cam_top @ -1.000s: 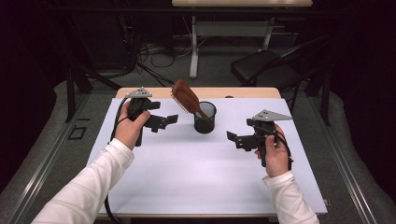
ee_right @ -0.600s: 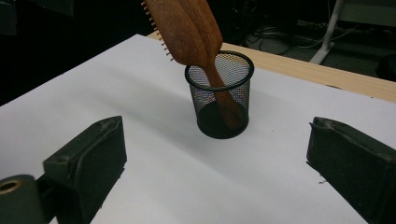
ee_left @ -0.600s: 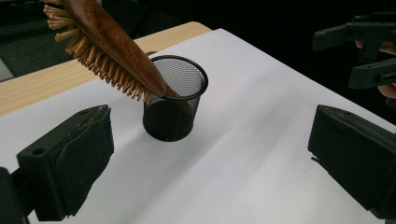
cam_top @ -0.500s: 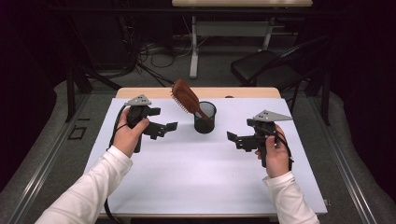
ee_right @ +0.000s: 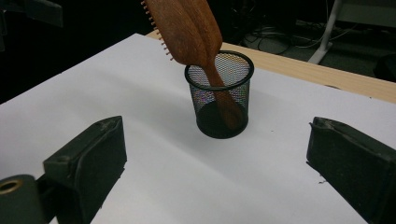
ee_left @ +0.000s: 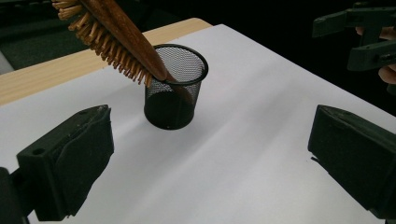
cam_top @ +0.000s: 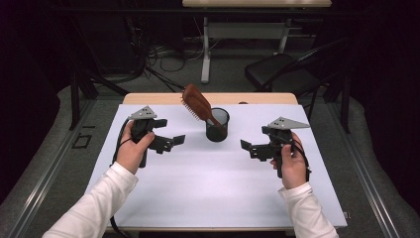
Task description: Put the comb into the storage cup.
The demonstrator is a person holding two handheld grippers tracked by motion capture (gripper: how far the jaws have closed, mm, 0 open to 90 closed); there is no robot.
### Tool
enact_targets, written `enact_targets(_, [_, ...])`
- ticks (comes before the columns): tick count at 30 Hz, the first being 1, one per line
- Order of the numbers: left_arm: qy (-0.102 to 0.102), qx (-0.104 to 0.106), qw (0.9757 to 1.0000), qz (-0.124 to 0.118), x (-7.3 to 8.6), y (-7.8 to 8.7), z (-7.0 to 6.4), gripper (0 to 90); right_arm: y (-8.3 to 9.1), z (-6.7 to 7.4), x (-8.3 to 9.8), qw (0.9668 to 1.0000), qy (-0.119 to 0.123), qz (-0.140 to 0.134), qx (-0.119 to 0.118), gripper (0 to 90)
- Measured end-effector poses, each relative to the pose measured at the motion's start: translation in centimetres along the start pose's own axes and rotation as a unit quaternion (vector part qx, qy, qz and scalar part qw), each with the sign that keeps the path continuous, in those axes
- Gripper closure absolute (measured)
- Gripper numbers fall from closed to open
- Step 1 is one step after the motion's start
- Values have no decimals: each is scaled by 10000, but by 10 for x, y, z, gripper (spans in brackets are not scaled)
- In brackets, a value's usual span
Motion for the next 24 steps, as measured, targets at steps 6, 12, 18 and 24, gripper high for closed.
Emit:
enact_targets(6, [-22,-46,10000,-42,7,9,3,3,2,2,0,9999,-1,66,82,45])
enact_targets(12, [86,-104,9999,-61,18,17,9,3,4,5,1,9998,77,129,94,45])
enact_targets(18, [184,-162,9997,-89,27,25,13,3,9,5,2,9997,137,156,124,45])
enact_targets(24, [283,-211,9993,-135,35,33,17,3,16,5,7,9995,173,223,175,45])
Point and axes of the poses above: each handheld gripper's, and its own axes: y roughly backward along the jaws, x roughly out of its underside, z roughly to its left, the point moved 1 cm from there along -y, roughly forward along the jaws, and after that the axes turned 2 degrees about -z, right-handed, at the moved point
